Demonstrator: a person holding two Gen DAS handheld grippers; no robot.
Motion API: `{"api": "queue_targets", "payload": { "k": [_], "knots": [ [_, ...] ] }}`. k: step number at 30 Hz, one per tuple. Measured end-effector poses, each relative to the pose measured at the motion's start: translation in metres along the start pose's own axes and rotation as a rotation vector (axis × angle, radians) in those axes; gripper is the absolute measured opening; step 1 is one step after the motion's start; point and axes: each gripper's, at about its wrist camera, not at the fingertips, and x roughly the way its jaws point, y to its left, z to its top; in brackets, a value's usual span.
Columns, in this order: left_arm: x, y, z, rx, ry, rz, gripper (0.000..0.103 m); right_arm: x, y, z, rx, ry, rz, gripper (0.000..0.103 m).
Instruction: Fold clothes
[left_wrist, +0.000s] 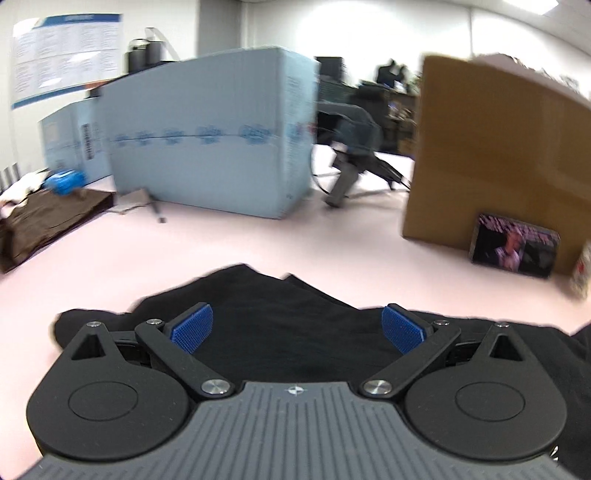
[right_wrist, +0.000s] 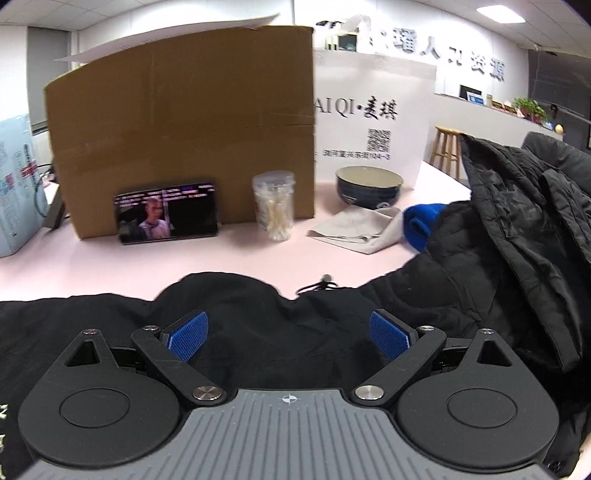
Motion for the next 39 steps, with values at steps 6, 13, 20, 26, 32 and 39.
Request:
{"api": "queue_targets", "payload": {
  "k": [6,13,20,26,32,39],
  "knots": [
    [-0.02,0.053,0.001,-0.094,-0.008,0.109,0.099,-0.011,0.039,-0.001,-0.055,-0.005,0.104,0.095],
    [-0.017,0.108,-0.014,-0.274,0.125,0.161,0.099,-0.024,0.09,-0.001,-0.121,-0.005,0.218,0.095],
    [0.002,0.144,-0.027,-0.52,0.249,0.054,0.099,-0.037,0.13,-0.001,-0.177,0.002,0.272,0.095],
    [0.028,0.164,-0.028,-0.685,0.329,-0.035,0.099,-0.039,0.154,-0.001,-0.183,0.011,0.251,0.095],
    [0.047,0.164,-0.028,-0.792,0.371,-0.195,0.098,-0.028,0.179,-0.004,-0.224,0.025,0.261,0.095],
    [0.058,0.171,-0.035,-0.916,0.386,-0.22,0.061,-0.01,0.21,-0.004,-0.304,0.028,0.268,0.095]
  ]
}}
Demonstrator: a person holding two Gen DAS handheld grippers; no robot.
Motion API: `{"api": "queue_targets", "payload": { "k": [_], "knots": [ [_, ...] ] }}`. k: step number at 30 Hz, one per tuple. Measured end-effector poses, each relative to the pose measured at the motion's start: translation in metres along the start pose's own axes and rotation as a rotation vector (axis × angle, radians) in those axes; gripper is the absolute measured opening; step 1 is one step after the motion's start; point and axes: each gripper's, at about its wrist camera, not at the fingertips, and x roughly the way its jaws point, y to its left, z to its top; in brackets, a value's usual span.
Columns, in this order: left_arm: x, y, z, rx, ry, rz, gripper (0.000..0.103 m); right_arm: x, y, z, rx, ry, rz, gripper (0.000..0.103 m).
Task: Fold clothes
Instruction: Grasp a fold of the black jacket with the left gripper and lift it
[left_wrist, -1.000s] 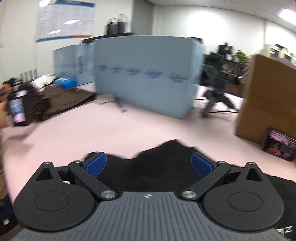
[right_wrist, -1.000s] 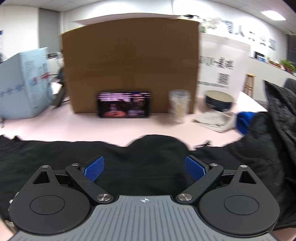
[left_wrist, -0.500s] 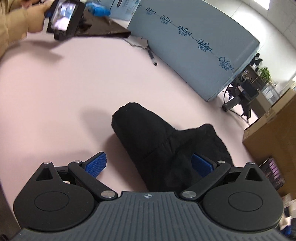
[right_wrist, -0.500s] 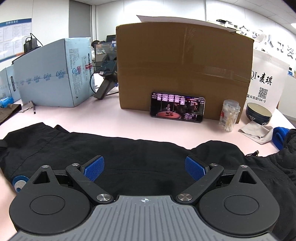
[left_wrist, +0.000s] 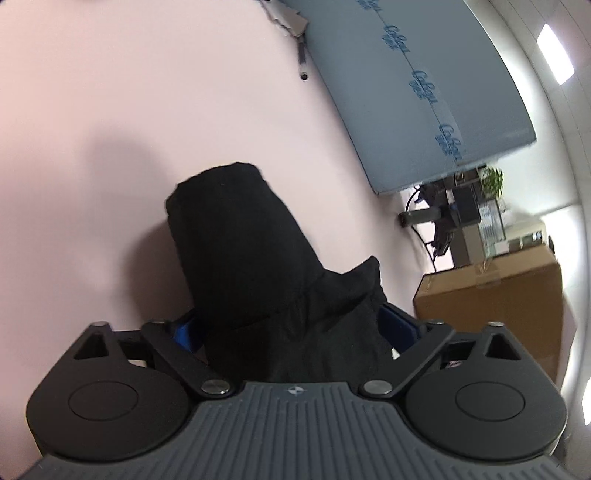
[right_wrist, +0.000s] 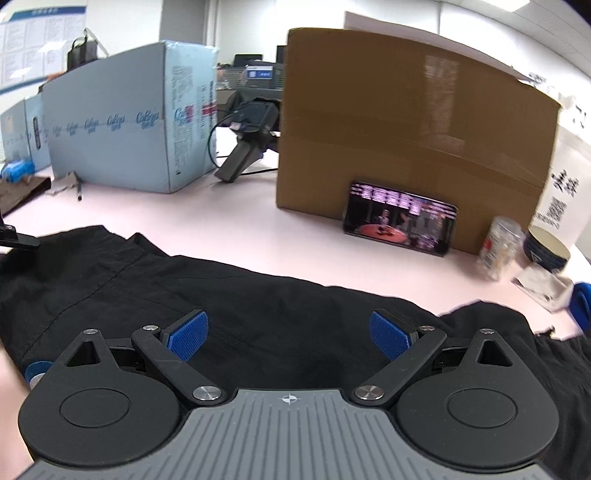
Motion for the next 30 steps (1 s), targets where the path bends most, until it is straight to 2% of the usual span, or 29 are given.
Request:
{"api": "queue_targets", "payload": {
  "k": [1,2,5,7,10,13,16,20,26,28,30],
  "knots": [
    [0.001,-0.001,-0.001,0.026,-0.009,0.026,0.044,0.002,0.002,0.001,-0.006,0.002,-0.001,0.095],
    [0.001,-0.002,-0.003,0.057,-0.013,0.045,0.035,0.005,0.005,0.001,-0.011,0.004,-0.007,0.095],
    [-0.001,-0.002,-0.006,0.095,-0.028,0.046,0.023,0.013,0.012,0.002,-0.036,0.007,-0.024,0.095],
    [-0.004,-0.007,-0.008,0.124,-0.043,0.029,0.02,0.022,0.019,-0.001,-0.083,0.024,-0.032,0.095],
    [-0.015,-0.021,-0.01,0.196,-0.074,-0.042,0.017,0.036,0.022,-0.009,-0.107,0.074,-0.019,0.094],
    [-0.022,-0.036,-0.012,0.258,-0.091,-0.093,0.017,0.045,0.013,-0.016,-0.029,0.098,0.014,0.094],
    [-0.032,-0.057,-0.019,0.342,-0.116,-0.162,0.016,0.044,0.005,-0.015,-0.001,0.093,0.043,0.094],
    [-0.048,-0.09,-0.034,0.478,-0.142,-0.275,0.016,0.018,-0.021,-0.007,0.147,0.011,0.063,0.094],
    [-0.058,-0.138,-0.064,0.634,-0.143,-0.421,0.016,-0.019,-0.068,-0.009,0.292,-0.05,-0.043,0.094],
    [-0.061,-0.16,-0.083,0.692,-0.129,-0.496,0.015,-0.033,-0.089,-0.016,0.33,-0.061,-0.098,0.094],
    [-0.062,-0.174,-0.098,0.733,-0.117,-0.531,0.015,-0.047,-0.108,-0.024,0.368,-0.072,-0.153,0.094]
  ]
}}
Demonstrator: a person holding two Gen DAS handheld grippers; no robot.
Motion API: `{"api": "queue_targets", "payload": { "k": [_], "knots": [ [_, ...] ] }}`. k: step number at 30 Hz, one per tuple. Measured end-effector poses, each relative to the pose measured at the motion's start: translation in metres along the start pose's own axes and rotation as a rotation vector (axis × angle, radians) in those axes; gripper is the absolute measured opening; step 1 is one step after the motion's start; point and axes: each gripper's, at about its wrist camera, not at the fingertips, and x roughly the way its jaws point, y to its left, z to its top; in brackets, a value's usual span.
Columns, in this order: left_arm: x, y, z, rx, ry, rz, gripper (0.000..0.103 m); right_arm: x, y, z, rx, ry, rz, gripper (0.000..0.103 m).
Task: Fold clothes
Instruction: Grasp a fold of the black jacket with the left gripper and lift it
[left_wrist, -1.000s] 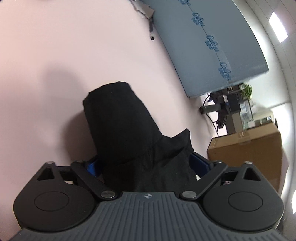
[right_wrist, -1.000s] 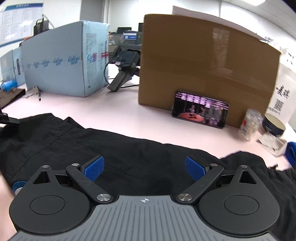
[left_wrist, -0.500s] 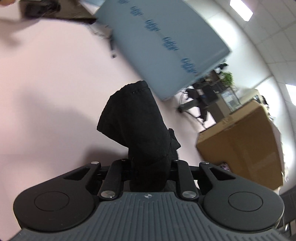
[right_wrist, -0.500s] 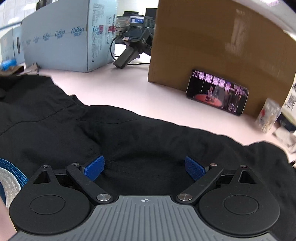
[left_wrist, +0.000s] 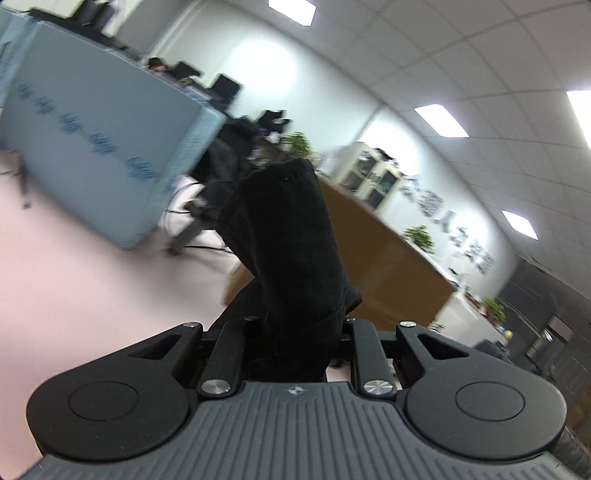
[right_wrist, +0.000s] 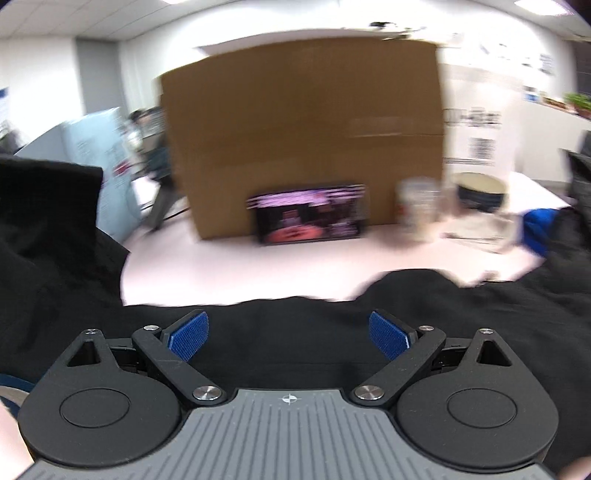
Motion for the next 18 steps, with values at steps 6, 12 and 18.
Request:
{"api": "queue_targets", "payload": {
  "k": [6,12,18],
  "knots": [
    [0.048,-0.084,-0.031,0.167,0.077,-0.154,0.015,-0.03,-0.061,-0.004,0.075,-0.047,-0.149,0.094],
    [0.089,-0.158,-0.078,0.29,0.143,-0.268,0.013,-0.057,-0.116,-0.015,0.155,-0.073,-0.264,0.094],
    [0.124,-0.227,-0.137,0.395,0.26,-0.403,0.013,-0.095,-0.166,-0.027,0.224,-0.107,-0.374,0.094]
  ]
}}
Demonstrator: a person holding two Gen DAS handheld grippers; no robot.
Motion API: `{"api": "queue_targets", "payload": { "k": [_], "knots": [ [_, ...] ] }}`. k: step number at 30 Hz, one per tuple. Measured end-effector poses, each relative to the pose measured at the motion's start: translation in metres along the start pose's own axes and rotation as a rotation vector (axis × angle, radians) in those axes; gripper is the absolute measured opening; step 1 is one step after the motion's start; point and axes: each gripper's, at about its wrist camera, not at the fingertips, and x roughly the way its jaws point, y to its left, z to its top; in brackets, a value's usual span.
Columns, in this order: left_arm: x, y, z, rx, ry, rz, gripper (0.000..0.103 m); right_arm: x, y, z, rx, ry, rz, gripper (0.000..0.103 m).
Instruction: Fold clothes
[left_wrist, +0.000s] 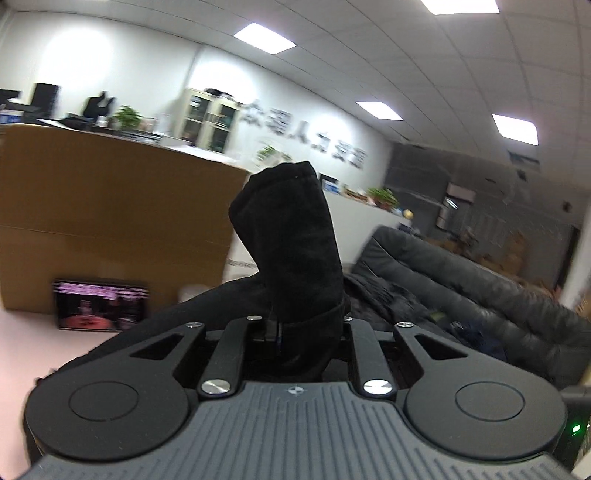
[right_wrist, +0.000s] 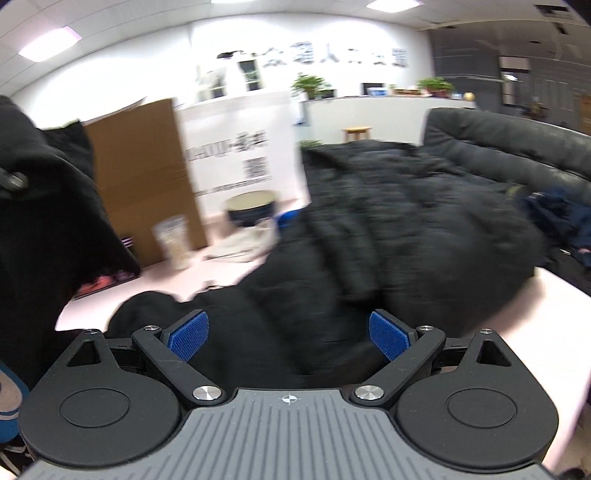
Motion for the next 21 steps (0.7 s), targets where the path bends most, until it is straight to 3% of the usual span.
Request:
{"api": "queue_targets", "payload": {
  "k": [4,8,10,15,16,17,18,21],
  "knots": [
    [0.039,-0.021,-0.029,0.057,0.125,-0.032,0.013,-0.008,-0.039,-0.001,0.039,-0.003,-0.073,0.094],
    [0.07,-0.024,-0.063,0.057,0.319,-0.053,0.018,-0.012,-0.06,-0.005,0.059,0.017,-0.104,0.094],
    [0.073,-0.018,-0.069,0.049,0.36,-0.065,0.022,-0.01,-0.066,-0.006,0.066,0.028,-0.097,0.094],
    [0.049,-0.005,-0.041,-0.025,0.345,-0.093,0.036,-0.002,-0.061,0.004,0.061,0.012,-0.026,0.094],
    [0.046,-0.006,-0.04,-0.032,0.339,-0.099,0.049,-0.001,-0.058,0.008,0.06,-0.003,-0.003,0.094],
    [0.036,-0.002,-0.031,-0.063,0.305,-0.131,0.082,0.0,-0.055,0.012,0.061,-0.013,0.013,0.094],
    [0.026,0.001,-0.025,-0.088,0.279,-0.15,0.094,0.001,-0.051,0.017,0.06,-0.031,0.034,0.094],
    [0.001,0.003,-0.011,-0.122,0.231,-0.232,0.096,0.002,-0.04,0.033,0.066,-0.098,0.088,0.094]
  ]
}}
